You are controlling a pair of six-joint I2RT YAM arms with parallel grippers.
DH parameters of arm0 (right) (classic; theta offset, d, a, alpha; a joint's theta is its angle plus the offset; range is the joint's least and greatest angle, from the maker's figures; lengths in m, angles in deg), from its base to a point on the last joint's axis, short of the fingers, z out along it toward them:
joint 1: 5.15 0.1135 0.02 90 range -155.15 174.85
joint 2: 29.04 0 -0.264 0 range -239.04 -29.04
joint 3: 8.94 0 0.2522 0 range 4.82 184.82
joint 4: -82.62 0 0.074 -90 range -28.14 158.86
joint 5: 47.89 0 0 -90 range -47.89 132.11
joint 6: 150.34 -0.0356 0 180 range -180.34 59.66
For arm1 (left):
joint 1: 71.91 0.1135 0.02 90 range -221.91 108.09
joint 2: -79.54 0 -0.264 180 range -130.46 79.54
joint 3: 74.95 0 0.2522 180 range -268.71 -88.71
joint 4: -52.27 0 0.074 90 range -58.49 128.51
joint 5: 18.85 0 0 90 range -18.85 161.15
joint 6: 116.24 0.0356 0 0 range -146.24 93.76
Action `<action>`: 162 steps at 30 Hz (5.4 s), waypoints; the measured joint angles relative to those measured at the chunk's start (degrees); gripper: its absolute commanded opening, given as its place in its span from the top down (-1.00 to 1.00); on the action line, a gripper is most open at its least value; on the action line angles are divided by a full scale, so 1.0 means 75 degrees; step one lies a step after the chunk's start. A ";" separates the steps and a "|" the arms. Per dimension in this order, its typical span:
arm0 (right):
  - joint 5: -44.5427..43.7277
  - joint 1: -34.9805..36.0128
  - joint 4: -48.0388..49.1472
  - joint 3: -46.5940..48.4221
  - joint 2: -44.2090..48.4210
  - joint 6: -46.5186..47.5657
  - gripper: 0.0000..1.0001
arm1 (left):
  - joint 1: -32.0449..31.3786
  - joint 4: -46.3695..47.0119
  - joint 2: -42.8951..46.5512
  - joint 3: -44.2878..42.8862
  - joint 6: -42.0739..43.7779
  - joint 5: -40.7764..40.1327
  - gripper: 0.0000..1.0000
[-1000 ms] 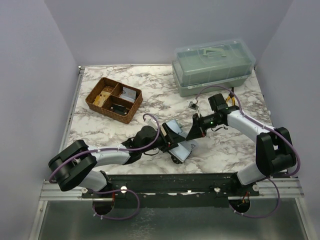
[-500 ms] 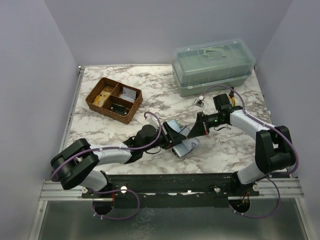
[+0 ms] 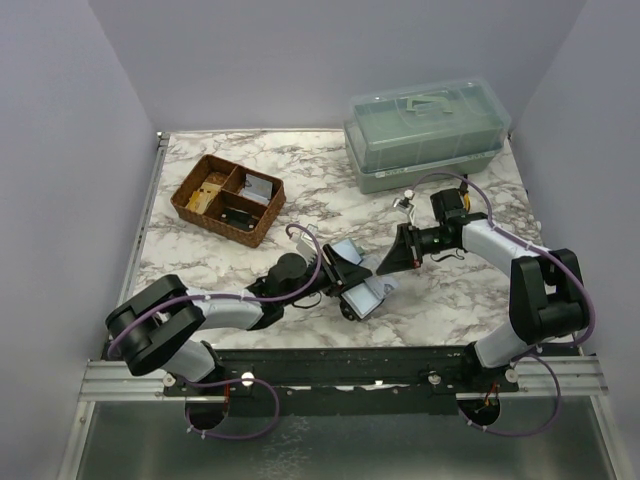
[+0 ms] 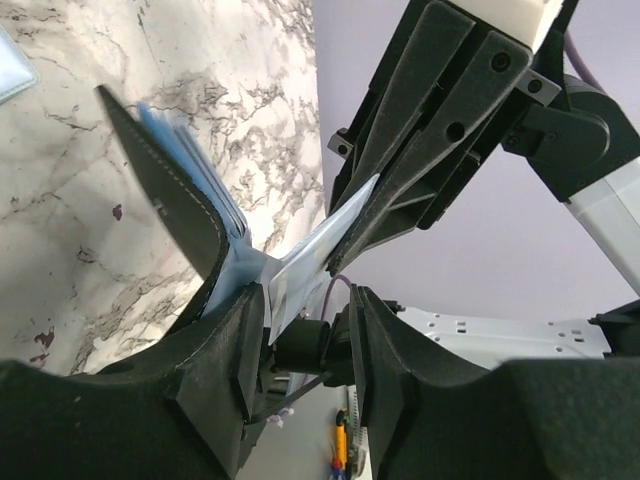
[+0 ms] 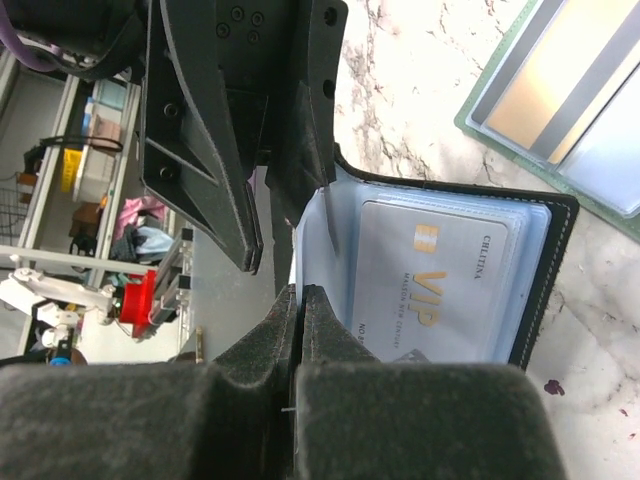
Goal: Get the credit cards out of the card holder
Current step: Remove the credit card from the card holder, then place the credit card in the storage box.
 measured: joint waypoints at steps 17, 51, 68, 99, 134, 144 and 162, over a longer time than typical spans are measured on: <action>0.0714 -0.0230 0.0128 -0.0050 -0.0125 -0.0143 1.00 | 0.0102 0.1521 -0.0688 0.0070 -0.0108 0.0073 0.47; 0.1282 -0.0787 0.0128 -0.0157 -0.0356 -0.0388 1.00 | 0.0577 0.2818 -0.0766 0.0781 0.0577 0.1148 1.00; 0.0694 -0.0790 0.0125 -0.0163 -0.0309 -0.0184 1.00 | 0.1198 0.2777 0.0079 0.1297 0.0606 0.1445 1.00; -0.0560 -0.0790 -0.0699 0.0128 0.0216 0.0909 1.00 | 0.6878 -0.3617 0.1763 -0.1241 0.1448 0.2538 1.00; -0.0565 -0.0787 -0.0898 0.0248 0.0152 0.1105 1.00 | 0.7936 -0.4602 -0.3372 -0.5202 0.2069 0.2897 -0.05; -0.0565 -0.0787 -0.0927 0.0251 0.0152 0.1160 1.00 | 0.7944 -0.5785 -0.1880 -0.5045 0.3244 0.2366 -0.14; -0.1641 -0.0787 -0.1279 0.0414 0.1061 0.1728 1.00 | 0.7793 -0.4835 0.1524 -0.1903 0.2961 0.3774 -0.96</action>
